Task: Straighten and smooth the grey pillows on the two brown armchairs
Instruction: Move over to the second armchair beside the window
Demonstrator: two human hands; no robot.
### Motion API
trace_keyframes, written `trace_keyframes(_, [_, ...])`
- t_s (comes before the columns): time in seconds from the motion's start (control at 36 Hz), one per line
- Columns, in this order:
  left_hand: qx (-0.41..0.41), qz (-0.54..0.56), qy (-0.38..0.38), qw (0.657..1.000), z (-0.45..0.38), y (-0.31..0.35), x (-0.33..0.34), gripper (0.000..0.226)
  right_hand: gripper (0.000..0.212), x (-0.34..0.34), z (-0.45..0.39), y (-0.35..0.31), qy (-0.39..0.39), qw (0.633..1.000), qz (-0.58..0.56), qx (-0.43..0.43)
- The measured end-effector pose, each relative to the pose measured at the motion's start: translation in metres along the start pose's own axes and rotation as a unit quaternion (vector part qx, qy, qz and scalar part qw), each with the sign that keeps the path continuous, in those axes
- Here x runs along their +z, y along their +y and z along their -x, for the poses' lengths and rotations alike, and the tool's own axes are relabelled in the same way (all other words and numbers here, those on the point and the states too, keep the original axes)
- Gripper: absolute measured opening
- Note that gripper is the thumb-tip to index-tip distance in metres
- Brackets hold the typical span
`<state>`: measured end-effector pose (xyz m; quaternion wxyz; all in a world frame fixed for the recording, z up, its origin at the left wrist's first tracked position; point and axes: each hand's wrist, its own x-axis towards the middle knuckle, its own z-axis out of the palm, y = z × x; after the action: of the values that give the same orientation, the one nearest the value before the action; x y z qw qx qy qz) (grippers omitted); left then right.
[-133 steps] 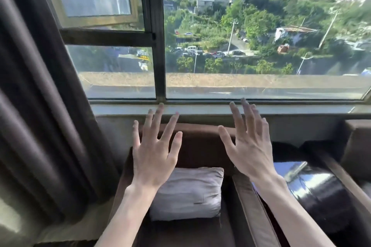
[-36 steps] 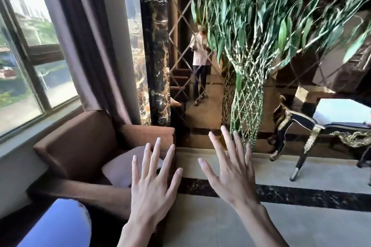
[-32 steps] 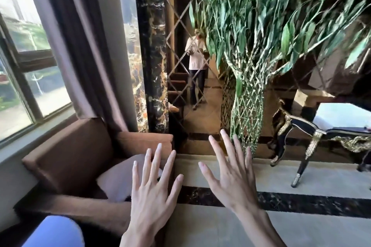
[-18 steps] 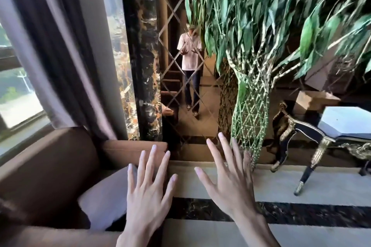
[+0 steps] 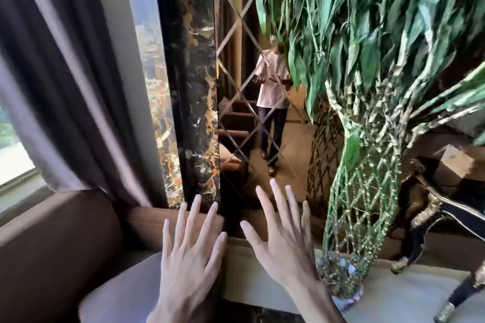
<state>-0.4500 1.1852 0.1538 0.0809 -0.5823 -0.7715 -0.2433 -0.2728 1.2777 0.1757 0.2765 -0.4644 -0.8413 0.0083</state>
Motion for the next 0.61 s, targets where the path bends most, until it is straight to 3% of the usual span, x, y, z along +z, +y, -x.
trace_keyframes(0.33, [-0.084, -0.024, 0.018, 0.996, -0.095, -0.070, 0.052, 0.062, 0.079, 0.089, -0.132, 0.002, -0.067, 0.995, -0.035, -0.062])
trace_keyframes(0.61, [-0.192, 0.013, 0.011, 0.981, -0.167, -0.171, 0.113, 0.062, 0.079, 0.202, -0.252, -0.047, -0.171, 0.977, -0.058, -0.115])
